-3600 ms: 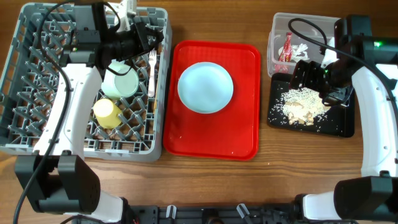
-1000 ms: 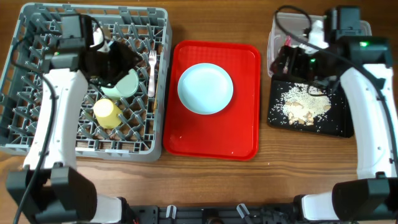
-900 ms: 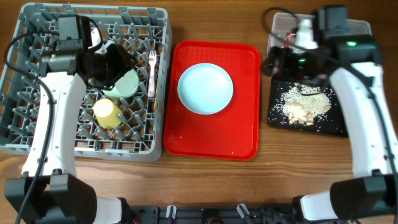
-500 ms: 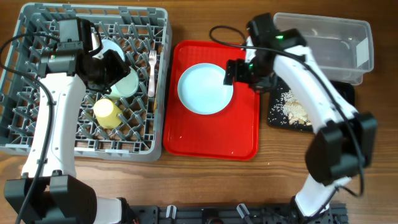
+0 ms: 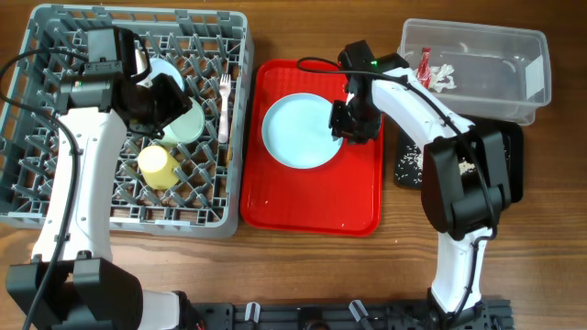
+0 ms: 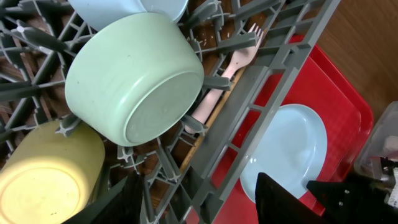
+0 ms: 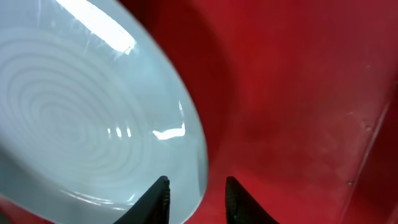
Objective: Sort waste into correct bins and load items into the dishwasher rack
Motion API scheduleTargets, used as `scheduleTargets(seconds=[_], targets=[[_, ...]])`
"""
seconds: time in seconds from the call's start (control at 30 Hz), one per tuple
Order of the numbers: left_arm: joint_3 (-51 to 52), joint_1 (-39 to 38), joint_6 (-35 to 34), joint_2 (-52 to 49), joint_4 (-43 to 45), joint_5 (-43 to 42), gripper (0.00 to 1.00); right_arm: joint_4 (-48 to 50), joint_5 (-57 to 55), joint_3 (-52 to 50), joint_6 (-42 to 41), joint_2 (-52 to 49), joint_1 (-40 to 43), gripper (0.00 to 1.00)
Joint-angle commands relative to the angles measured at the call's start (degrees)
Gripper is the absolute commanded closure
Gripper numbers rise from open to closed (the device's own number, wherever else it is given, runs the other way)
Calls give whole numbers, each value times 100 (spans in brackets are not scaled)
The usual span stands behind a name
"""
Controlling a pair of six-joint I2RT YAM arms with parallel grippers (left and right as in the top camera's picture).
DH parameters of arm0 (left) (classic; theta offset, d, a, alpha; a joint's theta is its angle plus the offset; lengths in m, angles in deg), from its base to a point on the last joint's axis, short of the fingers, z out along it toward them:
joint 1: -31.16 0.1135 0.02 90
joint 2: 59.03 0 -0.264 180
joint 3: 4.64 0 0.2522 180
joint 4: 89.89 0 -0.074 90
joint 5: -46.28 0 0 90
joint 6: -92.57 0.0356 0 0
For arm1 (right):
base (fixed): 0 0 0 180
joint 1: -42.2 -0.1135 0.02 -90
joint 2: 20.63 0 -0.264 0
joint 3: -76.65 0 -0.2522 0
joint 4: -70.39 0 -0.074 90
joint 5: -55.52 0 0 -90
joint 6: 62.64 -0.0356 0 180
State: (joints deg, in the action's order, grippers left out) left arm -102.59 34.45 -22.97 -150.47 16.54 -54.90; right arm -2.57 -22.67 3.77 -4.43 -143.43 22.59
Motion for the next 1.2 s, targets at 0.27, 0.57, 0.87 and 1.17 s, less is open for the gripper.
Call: scheduleTargets(seconds=[0.27,0.57,0.87,1.17], targets=[[-26,9,116,68,-48,81,43,179,-310,-101,-286,-210,-7,72],[-26,9,116,68,-48,79,43,243,-310,-125,-286,-260,-9,81],[-26,9,116,68,-46,81,42,306,-310,-125,-286,-365,-103,81],[-26,9,116,68,-46,81,42,256,-308,-118,-208,-428,-140,96]])
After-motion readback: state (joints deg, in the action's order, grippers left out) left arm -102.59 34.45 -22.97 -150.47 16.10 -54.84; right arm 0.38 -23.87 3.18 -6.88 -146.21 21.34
